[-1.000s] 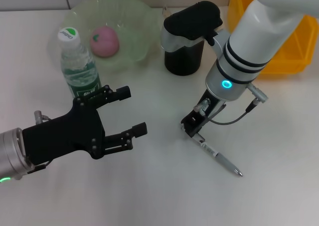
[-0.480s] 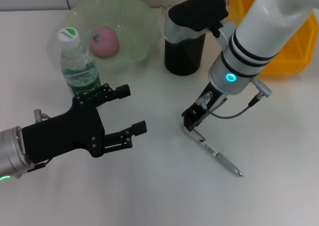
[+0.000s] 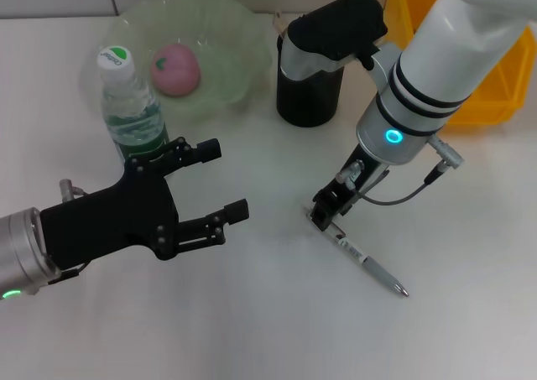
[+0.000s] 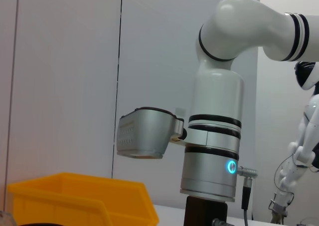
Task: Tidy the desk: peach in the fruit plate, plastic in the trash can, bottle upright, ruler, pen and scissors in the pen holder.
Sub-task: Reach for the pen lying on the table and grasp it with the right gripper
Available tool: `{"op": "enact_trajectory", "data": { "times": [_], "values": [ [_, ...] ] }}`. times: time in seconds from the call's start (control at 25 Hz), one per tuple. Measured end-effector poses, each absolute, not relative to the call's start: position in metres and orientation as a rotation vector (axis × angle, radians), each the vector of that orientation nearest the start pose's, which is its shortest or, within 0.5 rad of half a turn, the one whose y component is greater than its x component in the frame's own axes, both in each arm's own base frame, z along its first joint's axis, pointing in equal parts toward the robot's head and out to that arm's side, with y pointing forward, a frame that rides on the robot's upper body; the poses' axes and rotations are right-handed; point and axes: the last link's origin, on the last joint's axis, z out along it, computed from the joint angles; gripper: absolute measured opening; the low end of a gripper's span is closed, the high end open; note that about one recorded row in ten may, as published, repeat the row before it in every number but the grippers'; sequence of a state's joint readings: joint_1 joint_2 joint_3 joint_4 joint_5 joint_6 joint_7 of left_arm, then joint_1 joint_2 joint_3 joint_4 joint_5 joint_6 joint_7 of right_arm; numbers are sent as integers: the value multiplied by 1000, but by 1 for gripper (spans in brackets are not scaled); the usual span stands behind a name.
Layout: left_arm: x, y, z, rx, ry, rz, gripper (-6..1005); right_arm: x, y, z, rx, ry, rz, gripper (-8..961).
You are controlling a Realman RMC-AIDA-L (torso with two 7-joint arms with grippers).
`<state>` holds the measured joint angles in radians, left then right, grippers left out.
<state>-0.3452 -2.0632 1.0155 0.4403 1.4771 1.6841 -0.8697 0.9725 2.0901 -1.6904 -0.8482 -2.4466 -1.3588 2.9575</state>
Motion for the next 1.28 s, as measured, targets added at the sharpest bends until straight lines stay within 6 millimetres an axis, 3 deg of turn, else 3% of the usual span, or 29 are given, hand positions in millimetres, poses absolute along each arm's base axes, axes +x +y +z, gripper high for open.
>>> {"op": "enact_trajectory", "data": {
  "times": [1.08,1.2,1.28],
  "values": [
    [-269,261,-24,-2599,-255,-1104,835,138,365,-102,-2544,1145,-748,349],
    [-268,262,-24,-2600,-253,-1105,835,138,365,-102,-2544,1144,-751,153],
    [-268,262,-24,-2601,-253,-1105,835,138,365,-102,-2544,1145,-751,153]
  ]
}}
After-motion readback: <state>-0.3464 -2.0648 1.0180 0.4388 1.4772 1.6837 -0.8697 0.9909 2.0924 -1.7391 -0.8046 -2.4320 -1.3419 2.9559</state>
